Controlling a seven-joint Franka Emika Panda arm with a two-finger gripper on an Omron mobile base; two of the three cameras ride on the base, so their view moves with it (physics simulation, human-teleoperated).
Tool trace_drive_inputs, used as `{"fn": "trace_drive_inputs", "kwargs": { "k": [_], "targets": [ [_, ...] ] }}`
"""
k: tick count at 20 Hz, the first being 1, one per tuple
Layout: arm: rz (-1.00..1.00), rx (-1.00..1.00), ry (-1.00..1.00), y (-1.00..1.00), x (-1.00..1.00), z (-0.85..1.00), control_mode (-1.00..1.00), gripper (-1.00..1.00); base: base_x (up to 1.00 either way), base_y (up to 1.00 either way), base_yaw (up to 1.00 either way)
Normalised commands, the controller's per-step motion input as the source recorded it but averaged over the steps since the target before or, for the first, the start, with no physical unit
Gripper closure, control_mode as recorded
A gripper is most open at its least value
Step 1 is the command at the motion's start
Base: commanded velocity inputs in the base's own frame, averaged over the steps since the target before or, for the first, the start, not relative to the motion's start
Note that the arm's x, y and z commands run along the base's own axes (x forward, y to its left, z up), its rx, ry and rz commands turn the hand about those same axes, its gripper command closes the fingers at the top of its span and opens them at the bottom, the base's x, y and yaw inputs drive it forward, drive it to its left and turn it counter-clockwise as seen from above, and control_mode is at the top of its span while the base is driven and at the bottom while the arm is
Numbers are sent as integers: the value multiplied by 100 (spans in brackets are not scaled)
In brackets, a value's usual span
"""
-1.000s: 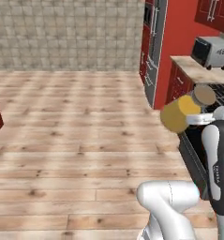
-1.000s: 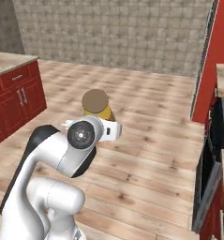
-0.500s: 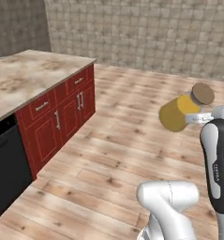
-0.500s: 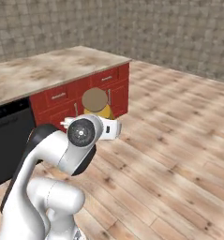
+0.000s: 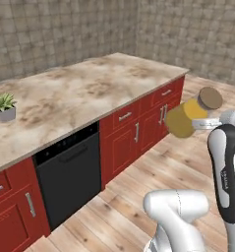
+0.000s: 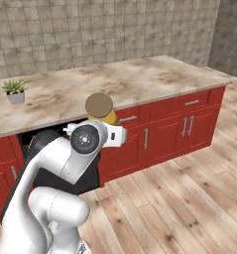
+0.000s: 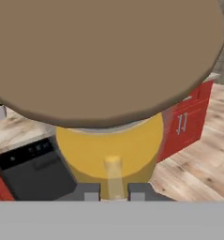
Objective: Place the pitcher and cup on the dining counter for serving.
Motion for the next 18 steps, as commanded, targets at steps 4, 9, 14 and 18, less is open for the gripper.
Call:
{"fn": "trace_drive_inputs", "kwargs": {
  "k": [4,9,14,18],
  "targets": [
    [0,0,0,0,0,0,100,100,100,-25,34],
    [0,0,0,0,0,0,100,100,100,-77,31],
    [0,0,0,0,0,0,100,100,100,-94,31],
    [0,0,0,0,0,0,100,100,100,-100,23]
  ]
}}
